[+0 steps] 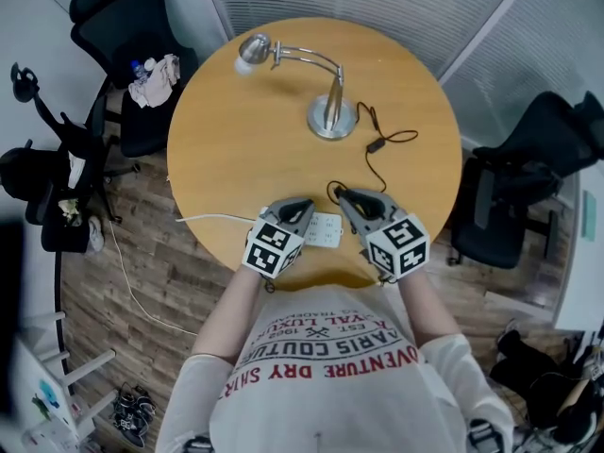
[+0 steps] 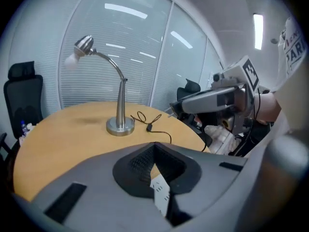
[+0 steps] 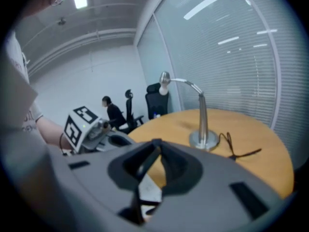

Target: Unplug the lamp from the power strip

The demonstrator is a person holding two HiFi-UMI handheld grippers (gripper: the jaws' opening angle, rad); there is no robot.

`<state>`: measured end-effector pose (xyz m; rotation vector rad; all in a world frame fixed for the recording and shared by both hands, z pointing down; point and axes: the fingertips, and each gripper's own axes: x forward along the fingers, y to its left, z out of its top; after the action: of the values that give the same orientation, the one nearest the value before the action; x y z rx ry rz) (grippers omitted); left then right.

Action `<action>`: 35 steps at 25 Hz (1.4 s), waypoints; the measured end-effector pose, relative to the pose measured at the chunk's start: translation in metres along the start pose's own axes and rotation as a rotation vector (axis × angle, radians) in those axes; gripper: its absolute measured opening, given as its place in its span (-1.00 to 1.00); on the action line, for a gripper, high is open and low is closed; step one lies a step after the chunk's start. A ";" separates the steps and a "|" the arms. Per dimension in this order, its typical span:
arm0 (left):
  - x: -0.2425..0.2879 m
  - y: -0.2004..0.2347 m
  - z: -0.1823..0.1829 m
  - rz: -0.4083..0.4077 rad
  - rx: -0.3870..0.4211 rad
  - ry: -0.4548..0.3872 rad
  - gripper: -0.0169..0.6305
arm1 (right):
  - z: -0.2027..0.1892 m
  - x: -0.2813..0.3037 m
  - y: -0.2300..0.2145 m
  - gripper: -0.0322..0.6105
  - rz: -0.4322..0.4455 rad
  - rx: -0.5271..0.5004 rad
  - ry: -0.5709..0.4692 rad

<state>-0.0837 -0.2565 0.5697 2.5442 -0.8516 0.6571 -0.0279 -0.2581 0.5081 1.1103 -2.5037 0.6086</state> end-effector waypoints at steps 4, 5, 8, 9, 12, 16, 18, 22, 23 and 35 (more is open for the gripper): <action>-0.029 0.006 0.054 0.106 0.108 -0.151 -0.85 | 0.044 -0.021 0.004 -0.68 -0.059 -0.074 -0.204; -0.038 0.006 0.069 0.130 0.139 -0.200 -0.85 | 0.053 -0.026 0.005 -0.68 -0.071 -0.087 -0.242; -0.068 0.003 0.109 0.168 0.196 -0.349 -0.86 | 0.076 -0.039 0.006 -0.68 -0.093 -0.114 -0.325; -0.077 0.001 0.119 0.169 0.196 -0.395 -0.85 | 0.082 -0.042 0.006 -0.68 -0.098 -0.121 -0.346; -0.105 -0.005 0.144 0.158 0.145 -0.522 -0.85 | 0.092 -0.050 0.008 -0.68 -0.106 -0.131 -0.383; -0.134 -0.006 0.164 0.135 0.100 -0.633 -0.85 | 0.098 -0.053 0.014 -0.68 -0.092 -0.140 -0.401; -0.143 -0.005 0.168 0.118 0.105 -0.672 -0.85 | 0.100 -0.055 0.017 -0.68 -0.089 -0.144 -0.417; -0.153 -0.005 0.167 0.106 0.060 -0.719 -0.85 | 0.100 -0.059 0.024 -0.68 -0.083 -0.154 -0.434; -0.154 -0.005 0.166 0.106 0.056 -0.722 -0.85 | 0.100 -0.059 0.025 -0.68 -0.084 -0.158 -0.434; -0.149 -0.002 0.157 0.108 0.052 -0.692 -0.85 | 0.096 -0.051 0.027 -0.68 -0.101 -0.161 -0.409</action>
<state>-0.1390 -0.2621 0.3612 2.8127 -1.1952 -0.2125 -0.0278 -0.2590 0.3956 1.4038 -2.7464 0.1572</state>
